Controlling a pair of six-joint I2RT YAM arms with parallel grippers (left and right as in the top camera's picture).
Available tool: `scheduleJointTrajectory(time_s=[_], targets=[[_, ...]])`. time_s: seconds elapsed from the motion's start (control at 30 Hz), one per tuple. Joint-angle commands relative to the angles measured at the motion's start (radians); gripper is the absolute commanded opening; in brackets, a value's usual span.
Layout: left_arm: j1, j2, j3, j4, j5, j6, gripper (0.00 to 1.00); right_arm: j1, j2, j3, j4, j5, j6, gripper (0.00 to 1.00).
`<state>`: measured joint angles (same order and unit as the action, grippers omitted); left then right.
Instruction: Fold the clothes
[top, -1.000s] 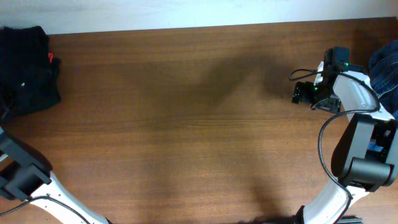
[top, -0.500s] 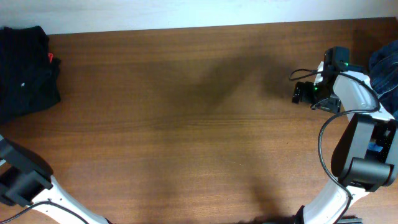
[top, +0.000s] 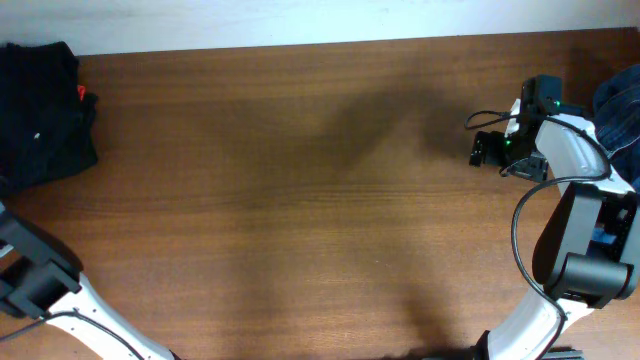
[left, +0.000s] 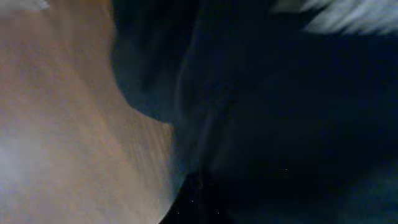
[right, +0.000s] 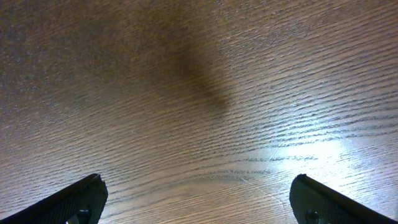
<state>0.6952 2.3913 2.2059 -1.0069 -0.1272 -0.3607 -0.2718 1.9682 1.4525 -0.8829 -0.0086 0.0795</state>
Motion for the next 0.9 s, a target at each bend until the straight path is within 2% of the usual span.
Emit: scheduleJointTrajectory(time_s=[0.0, 0.2, 0.37, 0.43, 0.5, 0.53, 0.57, 0.6, 0.87], targets=[[0.004, -0.011, 0.028, 0.006, 0.03, -0.006, 0.0, -0.004, -0.019, 0.014, 0.0, -0.006, 0.006, 0.99], [-0.008, -0.154, 0.162, -0.08, 0.039, 0.006, 0.01, -0.004, -0.019, 0.014, 0.0, -0.006, 0.006, 0.99], [-0.048, -0.327, 0.192, -0.158, 0.216, 0.006, 0.05, -0.003, -0.019, 0.014, 0.0, -0.006, 0.006, 0.99], [-0.08, -0.392, 0.192, -0.196, 0.293, 0.007, 0.11, -0.004, -0.019, 0.014, 0.0, -0.006, 0.006, 0.99], [-0.119, -0.44, 0.192, -0.222, 0.315, 0.006, 0.23, -0.004, -0.019, 0.014, 0.0, -0.006, 0.006, 0.99], [-0.137, -0.458, 0.192, -0.23, 0.315, 0.006, 0.64, -0.004, -0.019, 0.014, 0.0, -0.006, 0.006, 0.99], [-0.157, -0.476, 0.192, -0.241, 0.315, 0.006, 0.87, -0.004, -0.019, 0.014, 0.0, -0.006, 0.006, 0.99], [-0.176, -0.489, 0.192, -0.256, 0.315, 0.006, 0.99, -0.004, -0.019, 0.014, 0.0, -0.006, 0.006, 0.99], [-0.246, -0.507, 0.187, -0.372, 0.314, 0.006, 0.99, -0.004, -0.019, 0.014, 0.001, -0.006, 0.006, 0.99]])
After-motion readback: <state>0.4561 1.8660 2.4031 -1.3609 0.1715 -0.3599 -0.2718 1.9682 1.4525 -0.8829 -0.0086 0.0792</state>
